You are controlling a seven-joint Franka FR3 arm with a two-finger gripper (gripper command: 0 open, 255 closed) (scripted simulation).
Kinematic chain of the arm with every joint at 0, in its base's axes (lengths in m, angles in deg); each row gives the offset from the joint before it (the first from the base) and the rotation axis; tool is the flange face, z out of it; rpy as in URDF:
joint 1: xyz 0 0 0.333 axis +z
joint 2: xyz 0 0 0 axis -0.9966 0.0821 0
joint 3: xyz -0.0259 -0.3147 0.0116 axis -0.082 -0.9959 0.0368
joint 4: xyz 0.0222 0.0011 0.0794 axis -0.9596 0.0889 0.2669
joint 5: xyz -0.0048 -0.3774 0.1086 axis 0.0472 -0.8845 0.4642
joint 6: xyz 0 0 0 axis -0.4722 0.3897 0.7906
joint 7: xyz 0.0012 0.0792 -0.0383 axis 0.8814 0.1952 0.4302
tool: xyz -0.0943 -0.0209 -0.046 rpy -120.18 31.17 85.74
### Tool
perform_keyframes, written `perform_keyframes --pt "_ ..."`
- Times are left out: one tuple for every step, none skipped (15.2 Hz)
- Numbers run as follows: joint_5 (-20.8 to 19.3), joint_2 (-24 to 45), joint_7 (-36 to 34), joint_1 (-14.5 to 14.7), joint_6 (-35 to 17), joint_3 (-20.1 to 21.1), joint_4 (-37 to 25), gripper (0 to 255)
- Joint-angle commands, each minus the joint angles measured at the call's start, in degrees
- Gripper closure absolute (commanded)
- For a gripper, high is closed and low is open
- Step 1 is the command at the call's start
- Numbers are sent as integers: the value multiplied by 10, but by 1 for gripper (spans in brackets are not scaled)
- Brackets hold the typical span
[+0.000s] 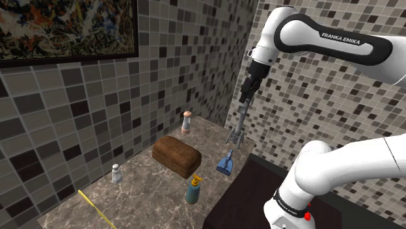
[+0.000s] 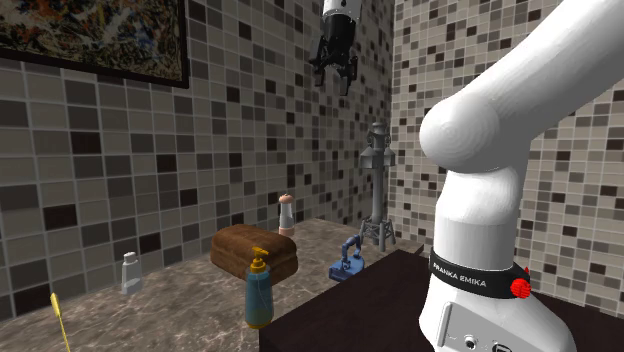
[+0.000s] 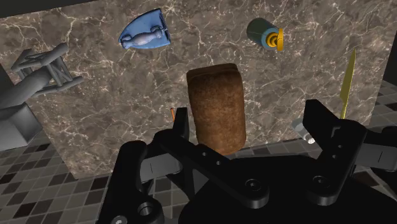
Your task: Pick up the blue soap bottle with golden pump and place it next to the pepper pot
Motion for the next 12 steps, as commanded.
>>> perform_keyframes --pt "0 0 0 0 0 0 0 0" --pt "4 -2 -5 2 -17 6 19 0" --pt "7 -4 -9 4 -34 11 38 0" --pt "11 -5 -14 6 -51 17 56 0" --pt "15 -5 -18 9 -68 23 73 0" --pt "19 -5 -23 11 -86 28 90 0" --pt "24 -3 -27 14 -104 34 106 0" --pt "28 -1 -31 17 -122 40 122 0" --pt "33 2 -36 21 -141 46 137 0" --pt "37 7 -40 24 -160 52 151 0" --pt "42 12 -44 28 -179 59 165 0" --pt "47 18 -49 31 -199 65 178 0"
